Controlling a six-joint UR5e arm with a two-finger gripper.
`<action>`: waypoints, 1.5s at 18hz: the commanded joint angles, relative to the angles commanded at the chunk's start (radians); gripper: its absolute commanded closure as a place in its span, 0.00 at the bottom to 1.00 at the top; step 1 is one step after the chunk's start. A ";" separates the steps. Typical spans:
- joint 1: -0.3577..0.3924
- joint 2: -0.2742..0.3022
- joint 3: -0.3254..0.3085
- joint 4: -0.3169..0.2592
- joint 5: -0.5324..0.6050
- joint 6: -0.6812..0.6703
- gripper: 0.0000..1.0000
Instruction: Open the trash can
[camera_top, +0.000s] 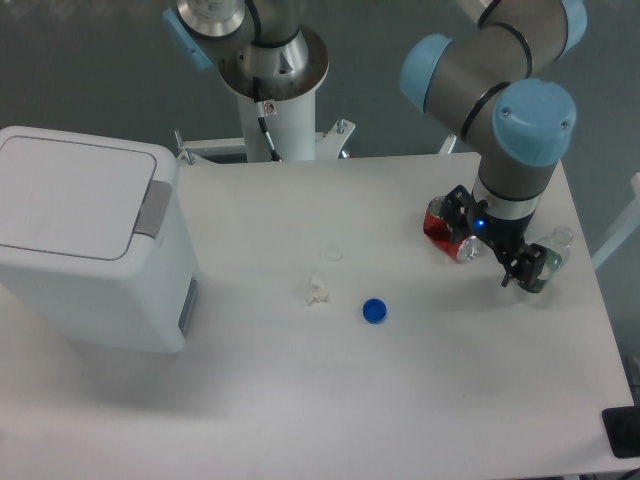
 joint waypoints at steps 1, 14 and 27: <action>-0.002 0.000 0.000 0.000 0.000 0.000 0.00; -0.026 0.038 -0.086 0.038 -0.050 -0.159 0.00; -0.031 0.213 -0.241 0.028 -0.158 -0.522 0.01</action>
